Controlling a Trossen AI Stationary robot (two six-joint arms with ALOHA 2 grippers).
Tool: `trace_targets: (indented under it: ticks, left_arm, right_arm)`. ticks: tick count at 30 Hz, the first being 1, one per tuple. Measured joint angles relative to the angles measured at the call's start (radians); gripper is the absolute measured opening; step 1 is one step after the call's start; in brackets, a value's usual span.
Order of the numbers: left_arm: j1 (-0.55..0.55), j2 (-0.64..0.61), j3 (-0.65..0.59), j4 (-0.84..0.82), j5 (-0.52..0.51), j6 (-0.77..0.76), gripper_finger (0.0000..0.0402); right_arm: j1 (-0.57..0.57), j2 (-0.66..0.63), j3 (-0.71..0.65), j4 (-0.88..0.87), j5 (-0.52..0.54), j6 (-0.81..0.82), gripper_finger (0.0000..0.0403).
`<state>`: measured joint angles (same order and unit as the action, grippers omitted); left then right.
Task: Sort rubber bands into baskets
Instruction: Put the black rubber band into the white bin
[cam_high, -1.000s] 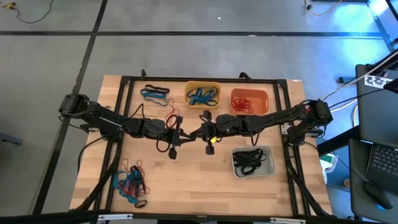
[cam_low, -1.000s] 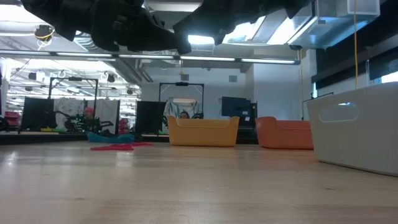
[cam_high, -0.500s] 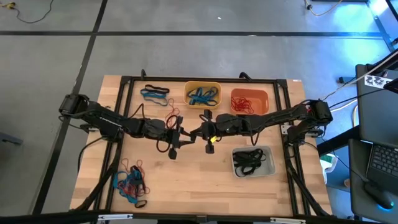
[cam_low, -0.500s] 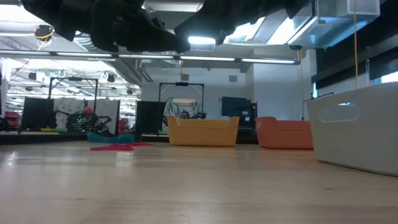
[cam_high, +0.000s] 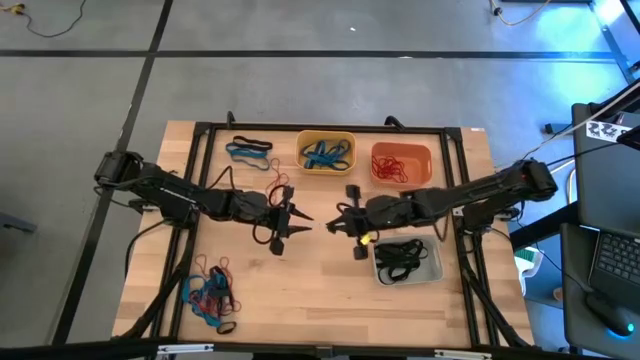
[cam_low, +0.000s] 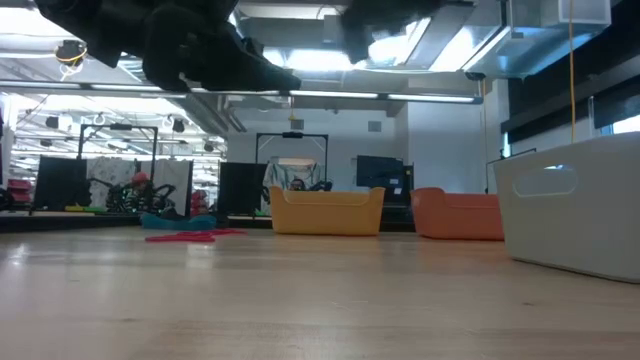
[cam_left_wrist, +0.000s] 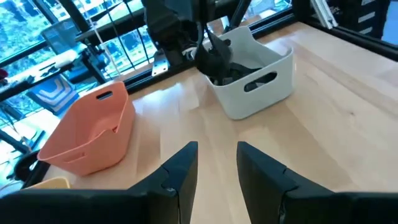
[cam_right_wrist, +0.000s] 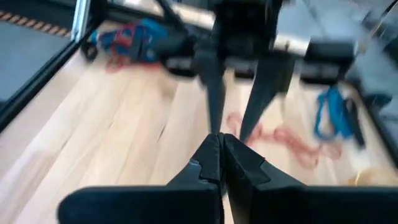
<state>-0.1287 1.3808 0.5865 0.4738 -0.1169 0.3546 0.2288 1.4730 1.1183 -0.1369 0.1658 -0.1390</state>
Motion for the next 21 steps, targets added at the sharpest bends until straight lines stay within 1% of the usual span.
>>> trace_targets:
  ticks: [8,12,14,17,21]
  left_arm:
    - [0.005,0.000,0.000,-0.044,0.000,0.010,0.0109]
    - [0.005,0.000,0.000,-0.044,0.000,0.009,0.0109]
    - [0.005,0.000,0.000,-0.044,0.000,0.005,0.0109]
    - [0.005,0.000,0.000,-0.044,0.000,-0.006,0.0109]
    - [0.005,0.000,0.000,-0.045,0.000,-0.013,0.0109]
  right_arm:
    - [0.064,-0.108,0.000,-0.445,0.008,0.229,0.0007]
    - [0.090,-0.119,0.000,-0.675,-0.027,0.405,0.0007]
    - [0.108,-0.116,0.000,-0.772,-0.028,0.488,0.0007]
    - [0.128,-0.111,-0.039,-0.818,-0.027,0.574,0.0007]
    - [0.124,-0.110,-0.119,-0.799,-0.043,0.609,0.0006]
